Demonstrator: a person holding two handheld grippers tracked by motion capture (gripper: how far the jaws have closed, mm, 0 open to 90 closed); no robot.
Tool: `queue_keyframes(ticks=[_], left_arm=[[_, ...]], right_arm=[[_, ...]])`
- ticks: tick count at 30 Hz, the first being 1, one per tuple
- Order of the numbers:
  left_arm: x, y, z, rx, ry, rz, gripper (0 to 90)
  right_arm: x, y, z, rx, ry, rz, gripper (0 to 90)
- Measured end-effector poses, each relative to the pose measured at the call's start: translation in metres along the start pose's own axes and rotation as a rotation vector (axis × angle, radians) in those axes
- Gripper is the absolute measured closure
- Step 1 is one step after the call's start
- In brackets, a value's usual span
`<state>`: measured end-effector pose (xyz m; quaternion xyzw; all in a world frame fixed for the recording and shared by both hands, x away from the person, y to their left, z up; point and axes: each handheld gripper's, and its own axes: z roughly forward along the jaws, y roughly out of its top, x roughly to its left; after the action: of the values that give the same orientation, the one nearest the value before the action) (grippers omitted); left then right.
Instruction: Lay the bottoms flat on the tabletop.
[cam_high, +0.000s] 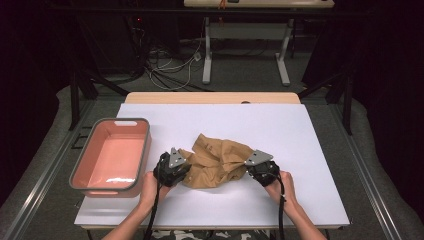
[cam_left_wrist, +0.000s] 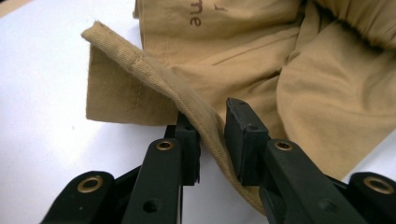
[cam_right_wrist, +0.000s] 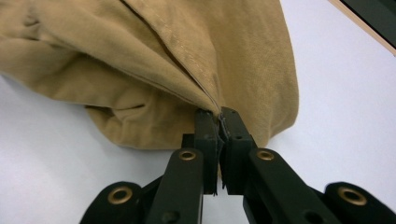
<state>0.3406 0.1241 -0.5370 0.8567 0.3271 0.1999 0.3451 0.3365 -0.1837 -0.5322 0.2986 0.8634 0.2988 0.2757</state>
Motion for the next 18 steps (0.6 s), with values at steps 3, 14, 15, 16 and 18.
queue_keyframes(ticks=[3, 14, 15, 16, 18], left_arm=[[0.0, 0.0, 0.002, 0.018, -0.004, 0.001, 72.3], [-0.003, 0.011, -0.014, -0.041, 0.017, -0.014, 30.2], [-0.003, 0.012, -0.017, -0.052, 0.019, -0.011, 29.1], [-0.003, 0.014, -0.02, -0.054, 0.019, -0.011, 28.2], [-0.004, 0.016, -0.026, -0.079, 0.032, -0.006, 27.1]], right_arm=[[-0.004, -0.002, 0.002, 0.009, -0.002, 0.02, 87.7], [0.002, -0.001, 0.002, 0.009, 0.029, 0.005, 87.0], [0.002, -0.001, 0.002, 0.008, 0.032, 0.008, 87.0], [0.002, -0.001, 0.001, 0.003, 0.03, 0.011, 87.0], [0.001, -0.001, 0.0, -0.001, 0.033, 0.018, 86.9]])
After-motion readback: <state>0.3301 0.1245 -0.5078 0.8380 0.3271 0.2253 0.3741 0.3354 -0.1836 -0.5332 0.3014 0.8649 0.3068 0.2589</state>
